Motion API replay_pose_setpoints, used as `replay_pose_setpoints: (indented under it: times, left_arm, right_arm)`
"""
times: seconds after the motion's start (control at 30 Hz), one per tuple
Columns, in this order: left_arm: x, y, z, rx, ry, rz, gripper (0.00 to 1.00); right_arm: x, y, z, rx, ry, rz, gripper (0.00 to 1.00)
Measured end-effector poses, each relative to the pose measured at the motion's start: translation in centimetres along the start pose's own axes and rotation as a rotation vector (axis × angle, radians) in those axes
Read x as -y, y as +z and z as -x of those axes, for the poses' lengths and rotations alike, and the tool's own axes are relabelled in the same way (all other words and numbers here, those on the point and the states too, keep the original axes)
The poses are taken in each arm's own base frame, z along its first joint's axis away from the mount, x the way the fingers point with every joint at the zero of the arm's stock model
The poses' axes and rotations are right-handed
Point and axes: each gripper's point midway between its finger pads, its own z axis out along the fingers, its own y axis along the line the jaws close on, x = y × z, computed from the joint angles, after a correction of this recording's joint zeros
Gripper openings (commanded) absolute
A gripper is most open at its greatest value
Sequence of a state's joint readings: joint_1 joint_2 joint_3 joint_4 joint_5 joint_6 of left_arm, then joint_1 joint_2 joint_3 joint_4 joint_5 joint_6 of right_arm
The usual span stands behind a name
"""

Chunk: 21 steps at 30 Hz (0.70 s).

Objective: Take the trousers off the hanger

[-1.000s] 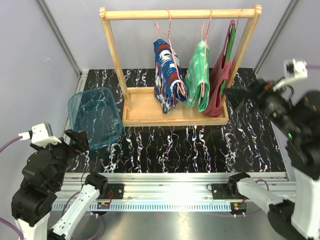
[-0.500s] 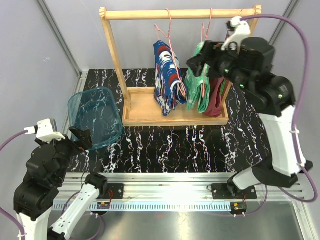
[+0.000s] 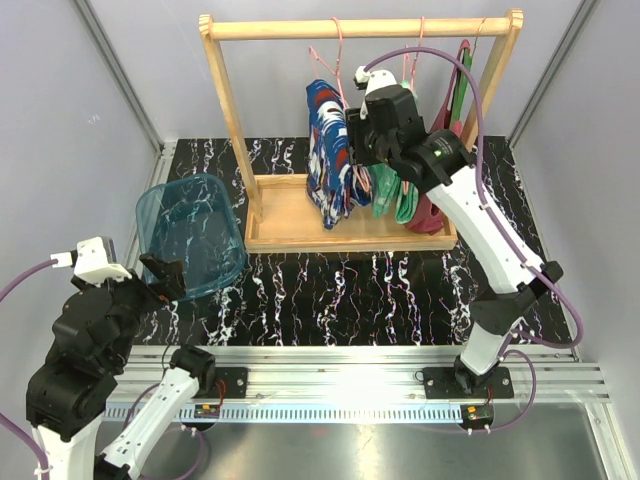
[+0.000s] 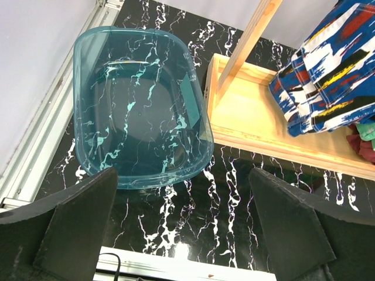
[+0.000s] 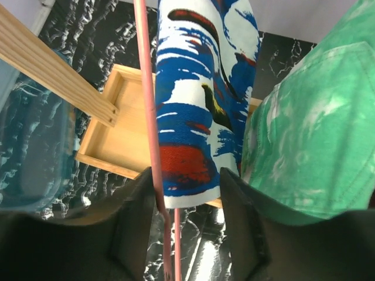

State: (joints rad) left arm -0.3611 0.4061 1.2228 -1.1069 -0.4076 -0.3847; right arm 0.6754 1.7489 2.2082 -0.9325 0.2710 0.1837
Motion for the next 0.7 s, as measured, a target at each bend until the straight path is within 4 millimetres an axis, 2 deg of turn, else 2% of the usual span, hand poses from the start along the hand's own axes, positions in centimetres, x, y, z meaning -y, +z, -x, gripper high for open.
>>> replay_pose_setpoints:
  times: [0.13,0.27,0.33,0.37,0.53,0.7]
  left_arm:
    - [-0.1,0.0,-0.2,-0.007,0.011,0.003,0.99]
    - [-0.2,0.0,-0.3,-0.011,0.020,0.005,0.99]
    - [-0.2,0.0,-0.4,-0.015,0.023,0.005,0.99]
    - [-0.2,0.1,-0.5,-0.018,0.025,0.005,0.99]
    - [0.0,0.5,-1.3,-0.045,0.034,-0.006,0.99]
    - [1.2,0.8,-1.4,-0.060,0.032,-0.052,0.99]
  right_arm:
    - [0.0,1.2,-0.6,-0.006,-0.017,-0.010,0.32]
    - [-0.4,1.4,0.0,0.023,-0.025,-0.002,0.25]
    - [-0.8,1.4,0.4,0.039,-0.031,0.002,0.13]
    - [-0.9,1.3,0.5,0.044,-0.038,0.003,0.00]
    - [-1.7,0.8,0.6,0.049,-0.062,0.015,0.00]
    - [-2.2,0.0,1.3,0.070,-0.074,0.009,0.00]
